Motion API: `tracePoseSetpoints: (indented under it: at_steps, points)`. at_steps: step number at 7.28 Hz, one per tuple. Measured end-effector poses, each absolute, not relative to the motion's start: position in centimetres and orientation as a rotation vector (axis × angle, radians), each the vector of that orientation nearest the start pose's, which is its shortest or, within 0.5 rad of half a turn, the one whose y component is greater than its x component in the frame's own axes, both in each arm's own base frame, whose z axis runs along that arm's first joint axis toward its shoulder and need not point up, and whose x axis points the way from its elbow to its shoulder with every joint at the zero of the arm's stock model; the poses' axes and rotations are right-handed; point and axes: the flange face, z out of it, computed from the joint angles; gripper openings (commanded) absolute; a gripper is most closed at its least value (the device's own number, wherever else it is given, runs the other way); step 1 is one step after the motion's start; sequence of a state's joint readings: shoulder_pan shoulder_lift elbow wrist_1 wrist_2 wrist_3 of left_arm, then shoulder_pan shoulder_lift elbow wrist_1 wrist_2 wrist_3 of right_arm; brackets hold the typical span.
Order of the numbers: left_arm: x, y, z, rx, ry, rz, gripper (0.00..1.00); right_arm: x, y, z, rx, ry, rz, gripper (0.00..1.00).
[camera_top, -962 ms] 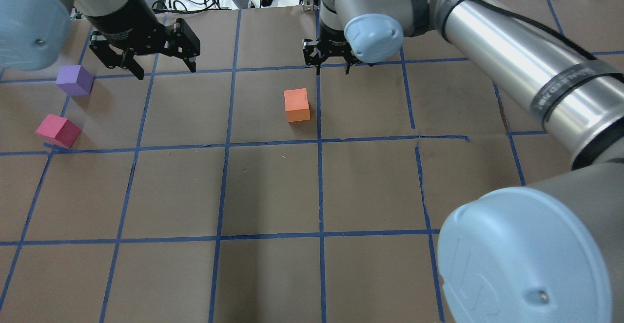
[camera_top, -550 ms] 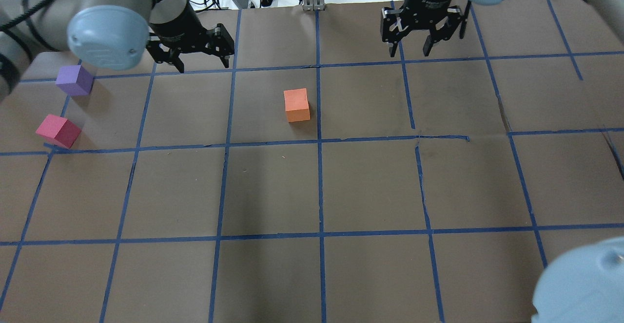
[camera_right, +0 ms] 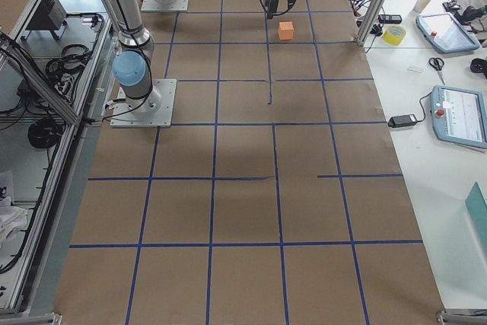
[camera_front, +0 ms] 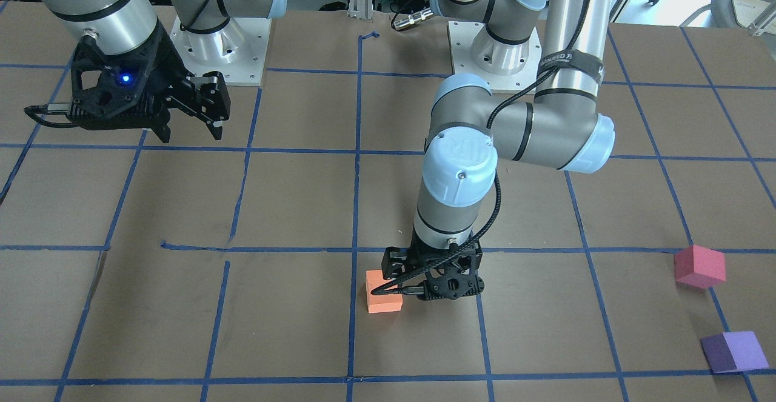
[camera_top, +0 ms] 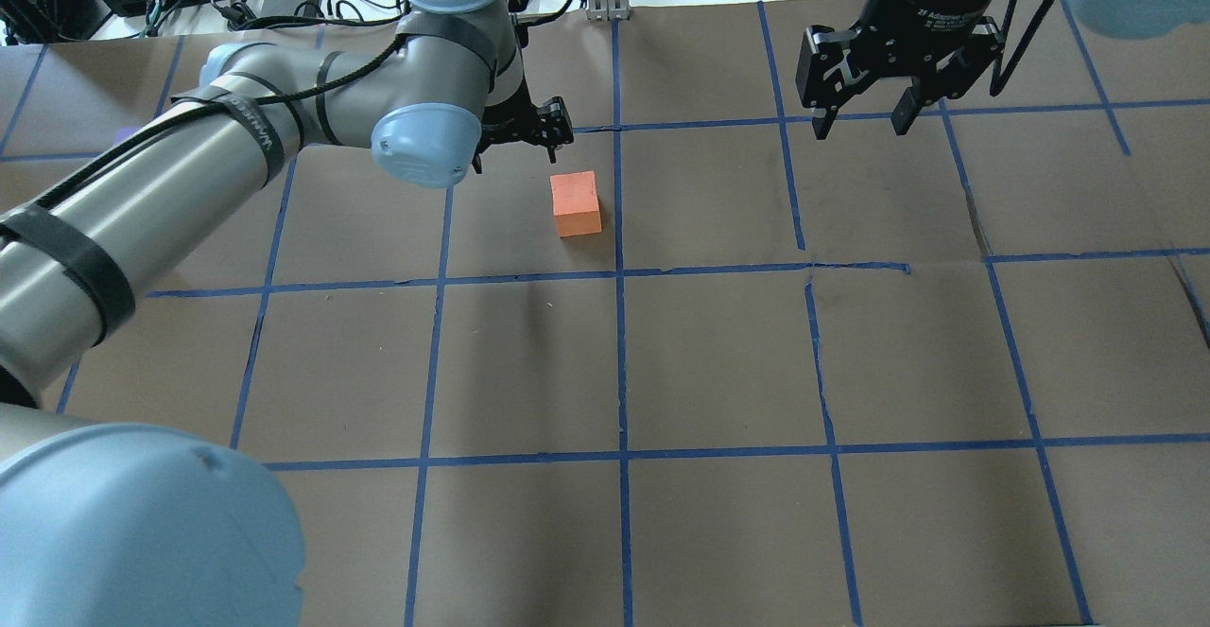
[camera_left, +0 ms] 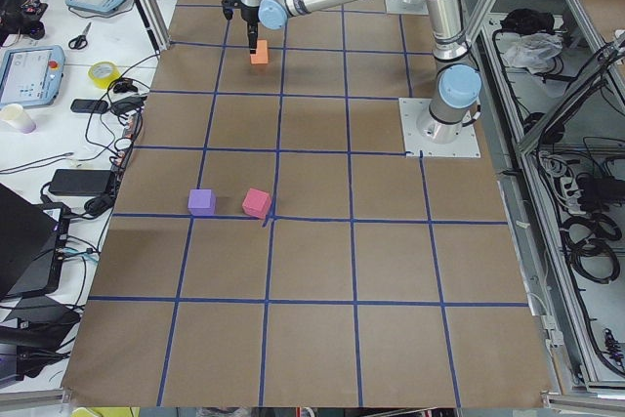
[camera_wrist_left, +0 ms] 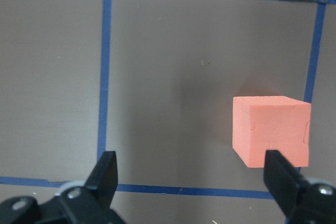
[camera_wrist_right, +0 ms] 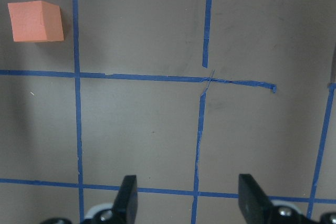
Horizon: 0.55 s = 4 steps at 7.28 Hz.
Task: Arrange blocks in a line
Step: 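Raise the right gripper away while the left gripper reaches toward the orange cube, then grasp the orange cube with the left gripper and lift it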
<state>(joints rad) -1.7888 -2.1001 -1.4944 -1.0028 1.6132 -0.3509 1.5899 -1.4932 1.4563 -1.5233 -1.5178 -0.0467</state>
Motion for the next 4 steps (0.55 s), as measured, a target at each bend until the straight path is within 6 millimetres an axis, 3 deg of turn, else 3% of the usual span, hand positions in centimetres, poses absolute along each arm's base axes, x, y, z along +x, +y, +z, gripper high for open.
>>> tracePoseSetpoints:
  at_steps: [2,4]
  points:
    - [-30.7,-63.6,24.0,-0.230,3.116,-0.170,1.00,14.4,-51.5,49.7,-0.149,3.120,0.031,0.74]
    - [-31.8,-63.6,22.4,-0.207,3.114,-0.148,1.00,14.1,-51.0,49.7,-0.152,3.138,0.074,0.74]
